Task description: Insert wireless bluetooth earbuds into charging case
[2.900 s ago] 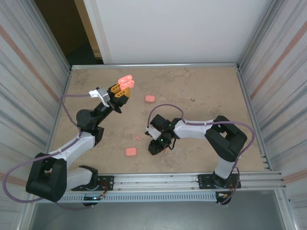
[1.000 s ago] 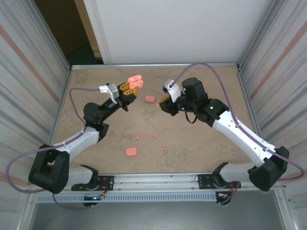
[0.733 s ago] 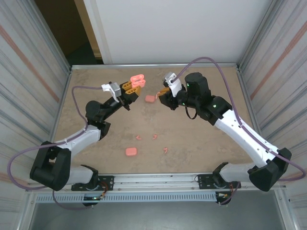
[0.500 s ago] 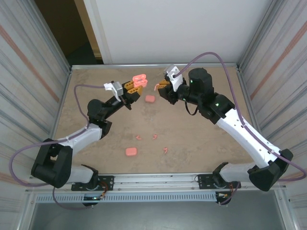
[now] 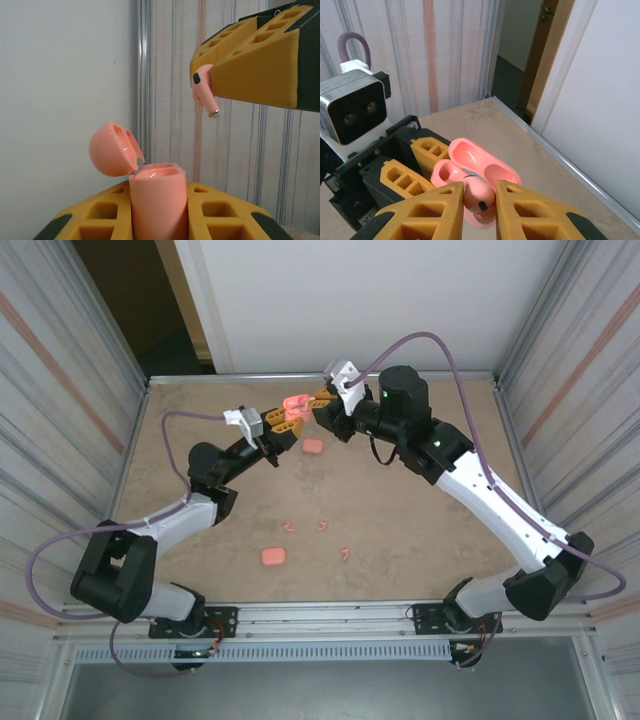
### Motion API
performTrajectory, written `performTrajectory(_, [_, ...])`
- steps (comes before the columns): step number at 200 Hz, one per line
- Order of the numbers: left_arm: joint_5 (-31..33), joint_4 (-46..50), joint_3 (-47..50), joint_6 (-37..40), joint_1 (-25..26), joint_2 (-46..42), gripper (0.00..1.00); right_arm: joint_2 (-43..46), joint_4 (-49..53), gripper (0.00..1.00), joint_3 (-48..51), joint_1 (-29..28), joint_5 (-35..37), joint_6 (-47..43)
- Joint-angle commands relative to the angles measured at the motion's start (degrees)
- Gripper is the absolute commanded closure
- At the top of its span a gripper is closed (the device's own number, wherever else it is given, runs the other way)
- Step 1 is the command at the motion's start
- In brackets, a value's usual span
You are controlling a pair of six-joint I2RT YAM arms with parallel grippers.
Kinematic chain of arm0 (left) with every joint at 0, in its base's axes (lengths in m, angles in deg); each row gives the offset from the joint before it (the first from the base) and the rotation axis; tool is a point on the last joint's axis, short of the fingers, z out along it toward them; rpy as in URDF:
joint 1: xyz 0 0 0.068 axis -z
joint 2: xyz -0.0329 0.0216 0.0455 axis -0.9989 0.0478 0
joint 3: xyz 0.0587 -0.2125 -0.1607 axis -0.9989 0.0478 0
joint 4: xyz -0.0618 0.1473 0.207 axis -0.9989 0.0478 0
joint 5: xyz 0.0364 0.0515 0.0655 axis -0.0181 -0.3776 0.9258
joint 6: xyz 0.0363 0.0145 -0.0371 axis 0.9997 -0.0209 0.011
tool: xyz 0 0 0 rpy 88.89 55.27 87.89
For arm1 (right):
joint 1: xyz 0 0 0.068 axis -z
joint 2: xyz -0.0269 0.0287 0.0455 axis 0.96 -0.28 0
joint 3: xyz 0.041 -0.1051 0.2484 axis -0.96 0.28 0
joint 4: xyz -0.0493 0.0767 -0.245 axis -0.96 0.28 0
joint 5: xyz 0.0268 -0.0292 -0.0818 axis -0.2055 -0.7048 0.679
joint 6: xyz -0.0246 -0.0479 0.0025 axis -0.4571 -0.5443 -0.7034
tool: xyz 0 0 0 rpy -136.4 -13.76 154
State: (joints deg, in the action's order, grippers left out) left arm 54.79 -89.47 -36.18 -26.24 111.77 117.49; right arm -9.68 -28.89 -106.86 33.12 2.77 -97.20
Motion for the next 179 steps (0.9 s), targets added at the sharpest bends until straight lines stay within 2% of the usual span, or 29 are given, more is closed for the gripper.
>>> performTrajectory(1, [-1.3, -2.5, -1.8, -0.1, 0.4, 0.3, 1.00, -1.5, -1.1, 0.77, -3.0, -0.9, -1.1, -1.7])
performTrajectory(79, [-1.5, -2.9, -1.9, -0.3, 0.5, 0.7, 1.00, -5.2, -0.4, 0.77, -5.0, -2.4, 0.0, -2.6])
performTrajectory(179, [-1.5, -3.0, -1.8, -0.3, 0.6, 0.3, 1.00, -5.7, 1.6, 0.77, -4.7, -2.4, 1.0, -3.2])
